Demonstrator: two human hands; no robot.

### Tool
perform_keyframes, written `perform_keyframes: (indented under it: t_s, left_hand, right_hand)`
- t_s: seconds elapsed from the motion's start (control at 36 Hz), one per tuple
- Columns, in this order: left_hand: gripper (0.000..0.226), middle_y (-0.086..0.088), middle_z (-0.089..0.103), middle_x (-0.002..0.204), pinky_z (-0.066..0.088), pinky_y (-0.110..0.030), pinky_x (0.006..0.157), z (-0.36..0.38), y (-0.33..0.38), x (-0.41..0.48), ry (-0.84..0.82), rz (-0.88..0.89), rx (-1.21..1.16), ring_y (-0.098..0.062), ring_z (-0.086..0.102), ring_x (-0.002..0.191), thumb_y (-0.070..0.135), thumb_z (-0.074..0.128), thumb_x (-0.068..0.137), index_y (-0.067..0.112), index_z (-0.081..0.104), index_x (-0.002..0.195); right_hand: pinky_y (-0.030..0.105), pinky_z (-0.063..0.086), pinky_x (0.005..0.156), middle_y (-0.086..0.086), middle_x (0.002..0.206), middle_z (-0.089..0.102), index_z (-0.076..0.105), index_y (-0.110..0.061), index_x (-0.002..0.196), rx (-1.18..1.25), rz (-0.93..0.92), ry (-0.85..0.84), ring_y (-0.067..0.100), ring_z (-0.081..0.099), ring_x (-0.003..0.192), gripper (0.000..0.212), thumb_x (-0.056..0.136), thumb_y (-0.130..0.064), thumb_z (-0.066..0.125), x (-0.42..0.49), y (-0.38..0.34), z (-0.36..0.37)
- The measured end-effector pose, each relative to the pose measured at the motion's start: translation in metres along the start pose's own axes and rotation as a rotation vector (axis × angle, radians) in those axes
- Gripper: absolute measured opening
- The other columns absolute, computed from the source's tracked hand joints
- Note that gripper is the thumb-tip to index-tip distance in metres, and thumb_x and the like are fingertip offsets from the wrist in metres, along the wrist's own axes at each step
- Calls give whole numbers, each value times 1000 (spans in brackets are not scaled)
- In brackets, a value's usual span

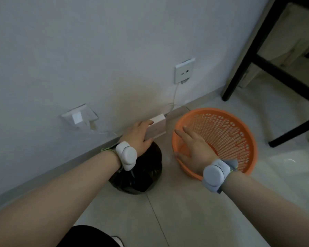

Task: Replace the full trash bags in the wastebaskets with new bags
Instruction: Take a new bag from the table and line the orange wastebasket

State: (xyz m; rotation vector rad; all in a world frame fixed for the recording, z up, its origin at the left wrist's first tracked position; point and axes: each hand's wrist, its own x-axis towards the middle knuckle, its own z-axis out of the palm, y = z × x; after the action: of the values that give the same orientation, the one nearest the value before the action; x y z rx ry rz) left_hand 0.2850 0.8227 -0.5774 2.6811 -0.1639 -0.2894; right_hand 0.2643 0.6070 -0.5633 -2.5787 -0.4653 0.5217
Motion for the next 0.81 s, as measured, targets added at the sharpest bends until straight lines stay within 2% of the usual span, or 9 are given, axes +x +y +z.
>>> perform_keyframes:
  t_s: [0.22,0.31,0.47,0.69,0.81]
  left_hand:
    - [55,-11,42,138,33,-31,101,-103,107,0,-24,82,-39,-28,43,124,20,59,87,13,39,137]
    - [54,-11,45,135,35,-32,100,-143,140,-3,-12,105,-55,-28,45,122,19,60,85,13,42,135]
    - [54,-11,46,135,37,-39,100,-253,240,-20,-24,111,-33,-31,46,121,23,61,84,15,42,134]
    - [54,-11,45,138,34,-35,105,-339,357,-46,-15,137,-49,-28,41,129,21,63,84,12,43,133]
    - [54,-12,46,135,33,-33,103,-362,412,-51,-15,123,-73,-29,43,126,20,62,85,11,42,134]
  right_hand:
    - [35,21,115,5,157,16,18,-26,148,32,136,38,25,20,142,76,87,-36,61,-51,-22,-117]
    - [34,17,114,2,156,18,16,-27,148,-77,131,61,22,18,143,74,88,-41,56,-73,-34,-163]
    - [38,16,116,2,157,12,11,-29,149,-55,223,79,24,11,144,72,91,-41,52,-137,-73,-299]
    - [40,13,118,3,158,7,9,-28,150,-37,248,161,25,7,145,73,91,-43,51,-215,-96,-439]
    - [38,14,118,3,158,8,10,-28,150,-8,267,209,24,8,145,74,91,-38,53,-251,-94,-491]
